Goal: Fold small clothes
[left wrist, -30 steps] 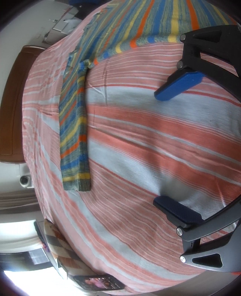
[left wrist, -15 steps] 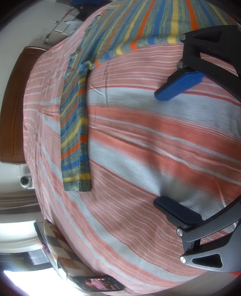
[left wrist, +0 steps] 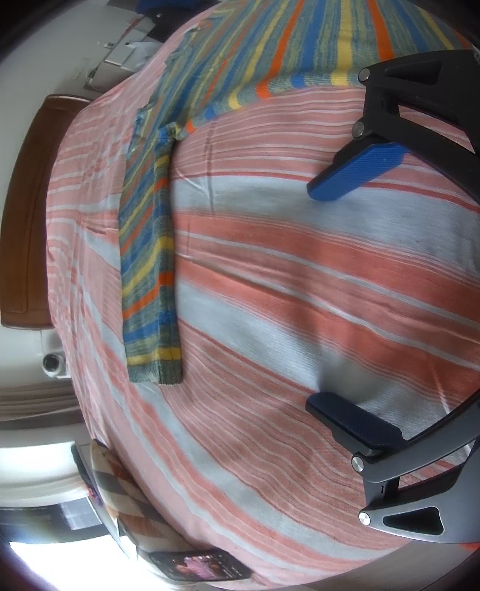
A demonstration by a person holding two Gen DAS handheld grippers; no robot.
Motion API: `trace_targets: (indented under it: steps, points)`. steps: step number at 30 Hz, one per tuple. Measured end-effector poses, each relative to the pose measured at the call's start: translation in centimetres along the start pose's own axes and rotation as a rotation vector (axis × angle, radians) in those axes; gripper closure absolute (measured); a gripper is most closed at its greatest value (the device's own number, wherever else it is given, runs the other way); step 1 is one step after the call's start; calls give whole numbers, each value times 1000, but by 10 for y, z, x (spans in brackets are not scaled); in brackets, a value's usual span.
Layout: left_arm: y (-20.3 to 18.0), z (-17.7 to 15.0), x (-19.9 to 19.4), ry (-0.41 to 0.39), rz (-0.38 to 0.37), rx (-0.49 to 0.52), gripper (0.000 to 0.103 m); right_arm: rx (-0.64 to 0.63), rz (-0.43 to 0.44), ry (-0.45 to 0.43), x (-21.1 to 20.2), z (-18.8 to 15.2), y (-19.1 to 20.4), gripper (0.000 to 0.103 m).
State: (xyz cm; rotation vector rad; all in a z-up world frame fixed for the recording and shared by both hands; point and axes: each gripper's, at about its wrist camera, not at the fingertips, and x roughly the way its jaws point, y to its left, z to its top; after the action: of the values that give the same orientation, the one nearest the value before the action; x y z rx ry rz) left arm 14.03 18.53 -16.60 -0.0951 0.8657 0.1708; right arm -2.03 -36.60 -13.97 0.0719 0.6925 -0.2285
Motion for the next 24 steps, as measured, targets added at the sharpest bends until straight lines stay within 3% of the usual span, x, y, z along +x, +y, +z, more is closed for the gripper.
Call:
trace_targets:
  steps: [24]
  points:
    - [-1, 0, -3, -17, 1, -2, 0, -19, -16, -6, 0, -1, 3, 1]
